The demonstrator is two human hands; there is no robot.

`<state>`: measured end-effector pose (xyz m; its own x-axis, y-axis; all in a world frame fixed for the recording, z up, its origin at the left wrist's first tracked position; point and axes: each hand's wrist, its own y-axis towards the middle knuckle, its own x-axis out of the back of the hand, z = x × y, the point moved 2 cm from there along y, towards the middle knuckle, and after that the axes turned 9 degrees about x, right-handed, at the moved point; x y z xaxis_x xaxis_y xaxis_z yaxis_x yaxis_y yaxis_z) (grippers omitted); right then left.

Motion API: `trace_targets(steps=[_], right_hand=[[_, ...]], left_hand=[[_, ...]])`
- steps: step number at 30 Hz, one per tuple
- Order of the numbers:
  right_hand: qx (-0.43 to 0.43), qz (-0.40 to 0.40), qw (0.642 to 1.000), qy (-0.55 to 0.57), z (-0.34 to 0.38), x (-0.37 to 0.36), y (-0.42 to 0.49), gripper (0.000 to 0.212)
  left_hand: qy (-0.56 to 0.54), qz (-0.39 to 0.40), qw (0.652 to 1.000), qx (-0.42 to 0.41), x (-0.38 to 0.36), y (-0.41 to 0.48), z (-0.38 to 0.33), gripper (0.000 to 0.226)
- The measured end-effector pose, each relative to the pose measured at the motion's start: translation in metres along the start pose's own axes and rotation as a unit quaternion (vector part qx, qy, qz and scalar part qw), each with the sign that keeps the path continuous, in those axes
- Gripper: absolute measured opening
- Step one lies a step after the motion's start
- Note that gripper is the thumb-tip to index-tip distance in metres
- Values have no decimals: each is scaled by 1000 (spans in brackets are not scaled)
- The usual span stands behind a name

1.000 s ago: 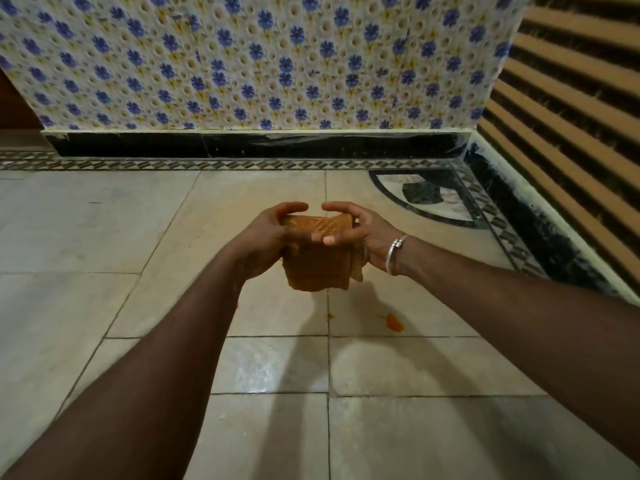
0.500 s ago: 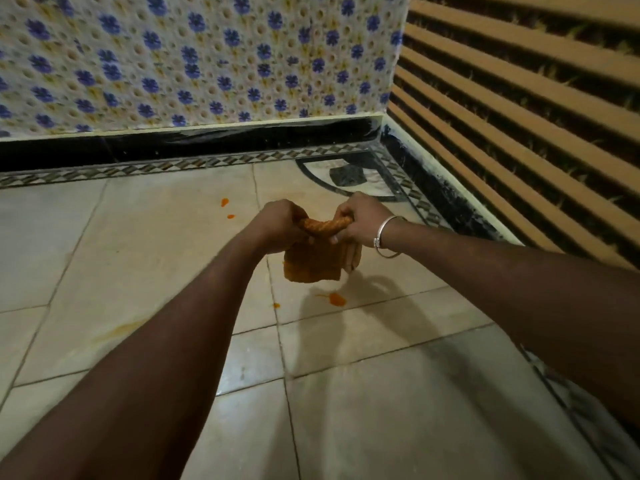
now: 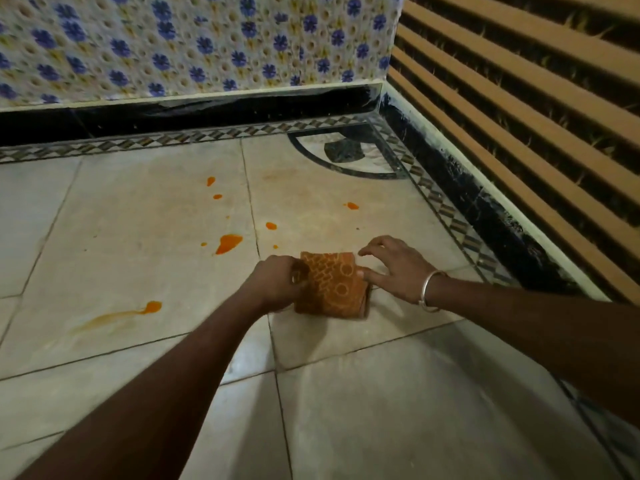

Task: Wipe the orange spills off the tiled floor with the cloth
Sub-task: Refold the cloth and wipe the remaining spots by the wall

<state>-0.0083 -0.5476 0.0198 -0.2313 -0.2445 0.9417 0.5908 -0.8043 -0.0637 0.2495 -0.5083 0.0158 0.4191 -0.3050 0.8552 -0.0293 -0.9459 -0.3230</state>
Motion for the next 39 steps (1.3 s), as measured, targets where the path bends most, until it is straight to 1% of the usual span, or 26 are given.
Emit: trace_targets(steps=[2,5,8,10,12,14,17,19,21,23,25,27,28,30,32,34,35,37,39], right_hand=[[-64,26,997,-16,-12,-22,1,59],[-148,46,988,-29,-15,-50,8,61],[-180,38,983,-7,-6,-80,8,59],[-184,9,983,-3,-4,-93,5,57],[-176,-13,984,-28,-5,-100,3,61],[-165,-37,984,-63,-3,-104,-2,68],[-152,-65,982,-91,-1,-108,-3,67],[-154,-71,981,-98,0,-111,-4,67],[-161,-74,979,-98,-2,-111,-3,67],[-161,-66,980,-101,-2,-111,-2,67],[-162,-66,979,-108,-3,-111,-1,67],[-158,-64,980,-106,-3,-110,-1,67],[-157,-66,980,-107,-3,-110,-2,67],[-159,-69,979,-108,-3,-111,-2,66],[-163,-66,979,-105,-3,-113,-2,66],[-168,-70,977,-107,-3,-114,-2,66],[-170,-72,977,-105,-2,-113,-2,67],[-169,-74,977,-106,0,-112,-1,67],[-168,-80,977,-108,1,-111,-1,67]], left_hand=[[-6,-38,999,-15,-21,1,-11,53],[46,-31,998,-35,-60,9,-41,58],[130,-29,991,-29,-97,21,-55,62],[156,-53,986,-36,-104,31,-53,64],[157,-77,984,-38,-99,44,-44,67],[149,-96,984,3,-87,56,-26,71],[141,-117,981,65,-80,48,2,73],[147,-128,976,99,-94,16,2,74],[139,-133,974,120,-110,-12,-18,74],[121,-113,981,103,-121,-16,-39,74],[139,-96,984,57,-116,5,-48,74],[166,-90,982,13,-100,30,-36,75],[176,-98,979,19,-91,39,-21,76],[165,-118,977,67,-76,41,13,78],[135,-136,973,128,-75,20,39,79],[142,-160,959,187,-87,-14,37,72],[140,-164,955,202,-98,-28,26,70],[121,-157,963,180,-120,-43,0,70],[117,-125,977,126,-126,-39,-20,76]])
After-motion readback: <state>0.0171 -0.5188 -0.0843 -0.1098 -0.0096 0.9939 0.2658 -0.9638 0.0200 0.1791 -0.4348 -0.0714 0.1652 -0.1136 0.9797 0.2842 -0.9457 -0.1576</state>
